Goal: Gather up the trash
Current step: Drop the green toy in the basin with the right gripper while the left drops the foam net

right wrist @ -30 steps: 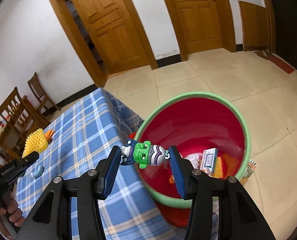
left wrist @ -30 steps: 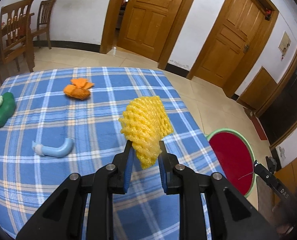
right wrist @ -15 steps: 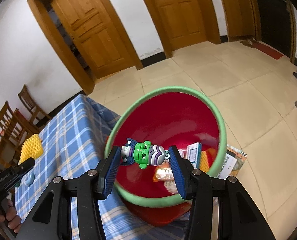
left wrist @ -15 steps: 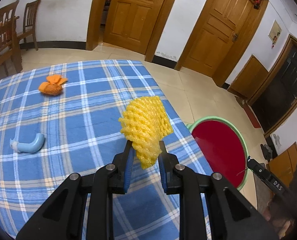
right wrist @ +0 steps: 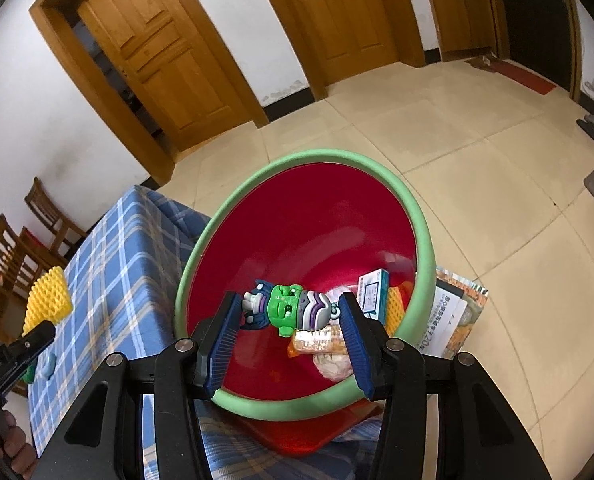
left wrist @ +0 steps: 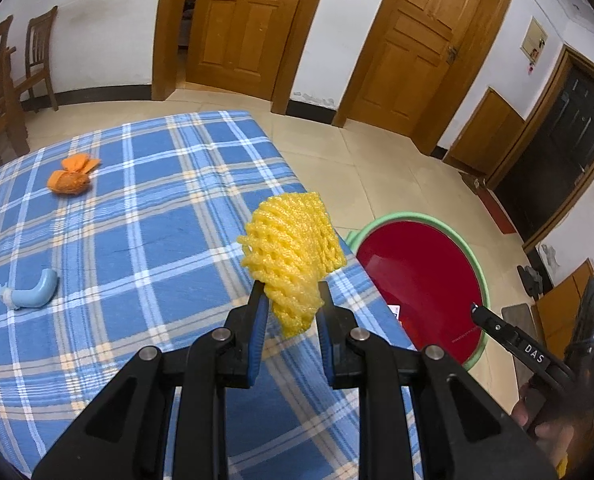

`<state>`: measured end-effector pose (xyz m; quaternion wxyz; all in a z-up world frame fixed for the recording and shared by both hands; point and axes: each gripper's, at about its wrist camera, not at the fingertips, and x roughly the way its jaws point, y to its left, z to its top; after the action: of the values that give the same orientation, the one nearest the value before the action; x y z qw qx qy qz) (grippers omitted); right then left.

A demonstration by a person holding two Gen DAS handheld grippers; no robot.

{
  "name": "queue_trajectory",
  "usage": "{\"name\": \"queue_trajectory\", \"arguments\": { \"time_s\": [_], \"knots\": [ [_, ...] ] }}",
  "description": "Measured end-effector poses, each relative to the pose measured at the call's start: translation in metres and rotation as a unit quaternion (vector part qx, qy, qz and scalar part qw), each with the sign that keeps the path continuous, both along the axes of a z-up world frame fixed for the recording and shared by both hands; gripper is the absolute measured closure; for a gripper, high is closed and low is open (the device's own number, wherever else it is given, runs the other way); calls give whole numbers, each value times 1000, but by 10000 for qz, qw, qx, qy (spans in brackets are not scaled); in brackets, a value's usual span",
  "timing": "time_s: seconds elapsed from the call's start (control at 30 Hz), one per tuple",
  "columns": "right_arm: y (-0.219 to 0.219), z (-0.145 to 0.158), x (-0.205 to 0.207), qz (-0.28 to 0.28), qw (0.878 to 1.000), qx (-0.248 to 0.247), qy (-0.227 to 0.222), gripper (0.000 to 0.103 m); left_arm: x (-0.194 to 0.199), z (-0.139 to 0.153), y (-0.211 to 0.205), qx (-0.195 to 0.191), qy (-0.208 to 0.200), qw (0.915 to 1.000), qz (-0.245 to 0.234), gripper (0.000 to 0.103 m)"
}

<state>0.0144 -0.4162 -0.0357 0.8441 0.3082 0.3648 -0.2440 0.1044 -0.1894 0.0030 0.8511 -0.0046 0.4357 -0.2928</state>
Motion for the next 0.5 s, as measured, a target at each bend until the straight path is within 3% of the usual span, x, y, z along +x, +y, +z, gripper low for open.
{"name": "queue_trajectory", "arguments": {
  "time_s": [0.5],
  "knots": [
    [-14, 8, -21, -175, 9994, 101, -296, 50, -16, -9, -47, 166, 63, 9982, -570, 80]
  ]
}}
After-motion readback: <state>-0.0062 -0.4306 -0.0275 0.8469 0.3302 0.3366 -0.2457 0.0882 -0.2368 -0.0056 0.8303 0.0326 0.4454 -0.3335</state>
